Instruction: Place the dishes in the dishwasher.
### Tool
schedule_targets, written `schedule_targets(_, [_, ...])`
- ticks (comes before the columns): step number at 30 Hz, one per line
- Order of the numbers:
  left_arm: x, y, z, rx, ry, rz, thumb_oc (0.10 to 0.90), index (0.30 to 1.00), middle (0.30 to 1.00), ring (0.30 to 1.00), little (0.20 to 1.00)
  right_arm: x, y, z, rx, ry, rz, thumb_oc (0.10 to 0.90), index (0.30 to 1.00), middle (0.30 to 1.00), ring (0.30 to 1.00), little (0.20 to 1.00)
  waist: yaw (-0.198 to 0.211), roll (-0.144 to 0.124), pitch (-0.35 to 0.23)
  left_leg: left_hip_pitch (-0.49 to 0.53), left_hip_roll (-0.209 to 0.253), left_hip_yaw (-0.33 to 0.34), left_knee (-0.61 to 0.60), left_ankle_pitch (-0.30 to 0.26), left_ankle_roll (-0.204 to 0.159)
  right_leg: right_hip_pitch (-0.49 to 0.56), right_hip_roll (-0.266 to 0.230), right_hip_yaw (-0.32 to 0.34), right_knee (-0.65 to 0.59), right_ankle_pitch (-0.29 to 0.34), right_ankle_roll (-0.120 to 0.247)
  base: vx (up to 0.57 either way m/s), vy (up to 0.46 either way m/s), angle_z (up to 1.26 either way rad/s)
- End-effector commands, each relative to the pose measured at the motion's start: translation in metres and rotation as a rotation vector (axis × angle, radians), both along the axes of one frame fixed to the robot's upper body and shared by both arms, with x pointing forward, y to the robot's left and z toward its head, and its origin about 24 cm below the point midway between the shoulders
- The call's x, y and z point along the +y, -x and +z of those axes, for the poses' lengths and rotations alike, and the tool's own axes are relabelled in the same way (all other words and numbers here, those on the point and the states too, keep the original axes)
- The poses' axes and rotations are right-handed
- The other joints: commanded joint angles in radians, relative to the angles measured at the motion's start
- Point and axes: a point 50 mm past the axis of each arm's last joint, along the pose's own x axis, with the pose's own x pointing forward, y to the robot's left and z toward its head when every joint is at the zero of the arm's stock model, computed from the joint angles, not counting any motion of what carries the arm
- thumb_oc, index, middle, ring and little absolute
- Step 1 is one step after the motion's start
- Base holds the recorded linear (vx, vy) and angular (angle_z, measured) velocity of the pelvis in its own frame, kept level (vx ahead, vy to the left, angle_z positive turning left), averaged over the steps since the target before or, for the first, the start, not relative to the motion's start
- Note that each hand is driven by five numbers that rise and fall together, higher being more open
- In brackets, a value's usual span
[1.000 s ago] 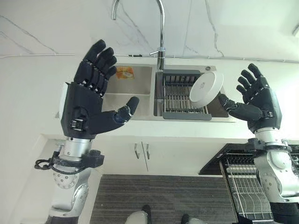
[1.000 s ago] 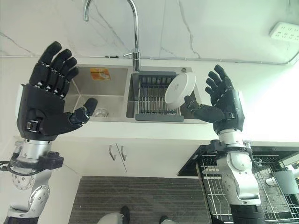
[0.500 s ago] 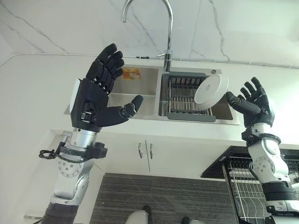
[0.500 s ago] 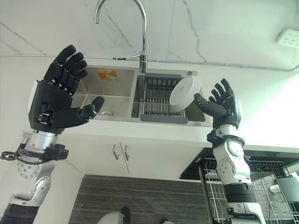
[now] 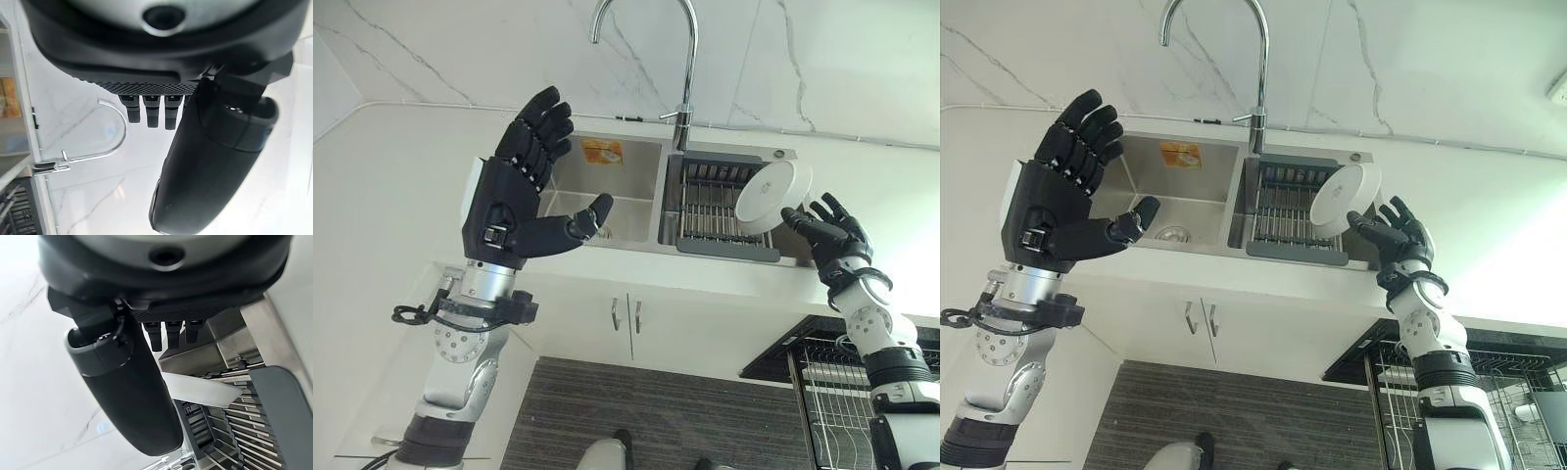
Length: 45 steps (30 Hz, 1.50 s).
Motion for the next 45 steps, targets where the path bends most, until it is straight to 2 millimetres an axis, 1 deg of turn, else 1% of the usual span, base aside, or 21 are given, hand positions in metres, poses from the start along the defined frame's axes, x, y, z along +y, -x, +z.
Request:
schedule_targets(1, [-0.010,0.007,0.033,-0.186,0.004,-0.072,0.800,0.900,0.900,0.900,0.900,-0.010,-0.005,0.062,-0.237,0.073,-0.028,0.800,0.900,0.900,0.900,0.900,0.010,-0.017,-0.110,0.105,0.083,-0.037,-0.007,-0.154,-0.106,-0.029,-0.024,-0.002,0.069,-0.099,0.035,0.00,0.000,0.00])
schedule_targets(9, [-0.011,0.005,0.034,-0.179,-0.002,-0.077,0.800,0.900,0.900,0.900,0.900,-0.013,-0.007,0.060,-0.211,0.069,-0.014,0.800,0.900,0.900,0.900,0.900,0.010,-0.016,-0.110,0.107,0.081,-0.035,-0.007,-0.155,-0.106,-0.026,-0.025,-0.001,0.069,-0.099,0.037,0.00,0.000,0.00])
schedule_targets(16, [-0.011,0.003,0.033,-0.170,-0.002,-0.072,0.800,0.900,0.900,0.900,0.900,-0.019,-0.012,0.057,-0.166,0.055,-0.003,0.800,0.900,0.900,0.900,0.900,0.020,-0.020,-0.112,0.107,0.081,-0.036,-0.007,-0.152,-0.107,-0.023,-0.025,-0.004,0.069,-0.100,0.035,0.00,0.002,0.04])
schedule_targets(21, [-0.010,0.002,0.034,-0.164,-0.002,-0.068,0.800,0.900,0.900,0.900,0.900,-0.026,-0.013,0.059,-0.144,0.077,-0.007,0.800,0.900,0.900,0.900,0.900,0.025,-0.022,-0.113,0.108,0.081,-0.038,-0.007,-0.150,-0.109,-0.020,-0.024,-0.006,0.069,-0.101,0.034,0.00,0.000,0.00])
schedule_targets(29, [-0.008,0.002,0.033,-0.156,-0.005,-0.061,0.800,0.900,0.900,0.900,0.900,-0.038,-0.016,0.070,-0.134,0.087,-0.024,0.800,0.900,0.900,0.900,0.900,0.039,-0.024,-0.112,0.105,0.081,-0.045,-0.007,-0.144,-0.113,-0.014,-0.026,-0.017,0.069,-0.105,0.031,0.00,0.000,0.03])
schedule_targets(34, [-0.006,0.002,0.033,-0.154,-0.006,-0.059,0.800,0.900,0.900,0.900,0.900,-0.038,-0.018,0.069,-0.123,0.085,-0.018,0.800,0.900,0.900,0.900,0.900,0.048,-0.024,-0.112,0.102,0.080,-0.051,-0.007,-0.140,-0.114,-0.011,-0.027,-0.025,0.069,-0.106,0.030,0.00,0.000,0.00])
schedule_targets(41, [-0.003,0.002,0.033,-0.150,-0.004,-0.050,0.800,0.900,0.900,0.900,0.900,-0.040,-0.021,0.077,-0.130,0.074,-0.016,0.800,0.900,0.900,0.900,0.900,0.061,-0.023,-0.112,0.099,0.078,-0.061,-0.007,-0.133,-0.117,-0.004,-0.032,-0.039,0.069,-0.108,0.029,0.00,0.007,0.09])
schedule_targets(45, [-0.002,0.002,0.033,-0.148,-0.006,-0.042,0.800,0.900,0.900,0.900,0.900,-0.041,-0.021,0.075,-0.124,0.048,-0.022,0.800,0.900,0.900,0.900,0.900,0.072,-0.023,-0.112,0.095,0.075,-0.070,-0.007,-0.128,-0.118,0.001,-0.036,-0.051,0.069,-0.109,0.029,0.00,0.002,0.07])
